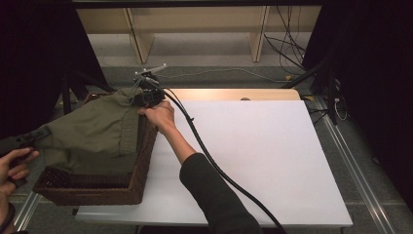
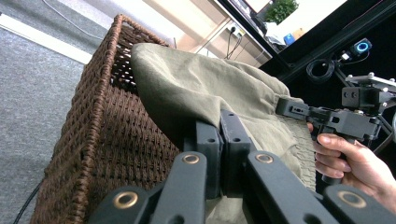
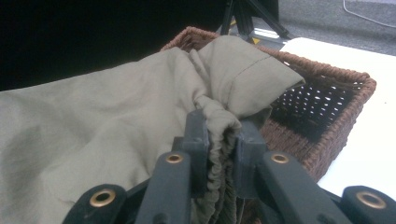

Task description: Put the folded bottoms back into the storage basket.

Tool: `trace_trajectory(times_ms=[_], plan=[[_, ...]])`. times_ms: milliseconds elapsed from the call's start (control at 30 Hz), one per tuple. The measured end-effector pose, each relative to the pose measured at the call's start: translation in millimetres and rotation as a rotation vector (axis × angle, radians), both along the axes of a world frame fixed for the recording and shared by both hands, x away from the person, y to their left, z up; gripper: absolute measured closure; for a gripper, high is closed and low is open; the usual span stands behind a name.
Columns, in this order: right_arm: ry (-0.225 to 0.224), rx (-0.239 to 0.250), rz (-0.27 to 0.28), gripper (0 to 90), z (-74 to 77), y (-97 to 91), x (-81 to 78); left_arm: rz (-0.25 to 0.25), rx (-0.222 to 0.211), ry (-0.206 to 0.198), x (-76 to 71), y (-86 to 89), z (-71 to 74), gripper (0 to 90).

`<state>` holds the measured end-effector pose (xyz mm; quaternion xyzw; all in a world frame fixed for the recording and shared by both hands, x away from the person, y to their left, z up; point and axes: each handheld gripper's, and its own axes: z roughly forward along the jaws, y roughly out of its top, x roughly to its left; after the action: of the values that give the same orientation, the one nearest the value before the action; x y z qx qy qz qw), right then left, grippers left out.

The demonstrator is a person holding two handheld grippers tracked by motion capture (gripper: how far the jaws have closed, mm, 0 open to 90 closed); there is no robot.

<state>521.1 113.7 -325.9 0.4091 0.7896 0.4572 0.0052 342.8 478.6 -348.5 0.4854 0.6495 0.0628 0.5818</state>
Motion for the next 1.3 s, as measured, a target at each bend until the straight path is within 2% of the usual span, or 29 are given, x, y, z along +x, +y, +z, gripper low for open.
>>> trace_trajectory(times_ms=[100, 133, 167, 200, 233, 367, 433, 633, 767, 1033, 1300], plan=[[0.006, -0.001, 0.005, 75.1, -2.3, 0.7, 1.1, -0.008, -0.012, 0.010, 0.9, -0.3, -0.9, 84.3], [0.017, -0.003, 0.011, 68.6, -3.5, 0.9, 2.4, -0.016, -0.018, 0.021, 1.5, -0.1, -1.1, 78.0], [0.026, -0.002, 0.009, 58.9, -4.4, 0.3, 4.1, -0.004, -0.008, 0.041, 2.2, -0.2, -0.7, 68.1], [0.036, 0.012, 0.005, 51.6, -4.8, -1.0, 6.3, 0.025, 0.023, 0.060, 2.9, -1.3, 0.3, 56.8], [0.046, 0.027, 0.005, 47.1, -4.6, -2.9, 8.3, 0.049, 0.057, 0.080, 3.6, -2.6, 1.3, 49.8], [0.027, 0.056, -0.006, 42.4, -0.7, -10.8, 10.9, 0.083, 0.076, 0.108, 4.5, -4.0, 4.0, 30.7], [0.018, 0.069, -0.012, 42.0, 1.8, -14.4, 10.9, 0.074, 0.066, 0.103, 4.4, -5.0, 4.5, 30.4], [0.007, 0.093, -0.013, 41.4, 7.1, -21.5, 10.9, 0.044, 0.096, 0.103, 8.1, -14.4, 7.5, 28.9], [0.000, 0.099, -0.011, 40.4, 9.2, -24.0, 10.7, 0.028, 0.107, 0.103, 10.0, -18.3, 7.8, 28.8], [-0.005, 0.109, -0.003, 38.8, 12.5, -27.2, 10.1, 0.026, 0.114, 0.100, 10.7, -19.7, 7.6, 29.4], [-0.028, 0.109, 0.010, 35.0, 17.1, -33.0, 7.4, 0.000, 0.132, 0.096, 15.5, -31.0, 8.1, 29.7]])
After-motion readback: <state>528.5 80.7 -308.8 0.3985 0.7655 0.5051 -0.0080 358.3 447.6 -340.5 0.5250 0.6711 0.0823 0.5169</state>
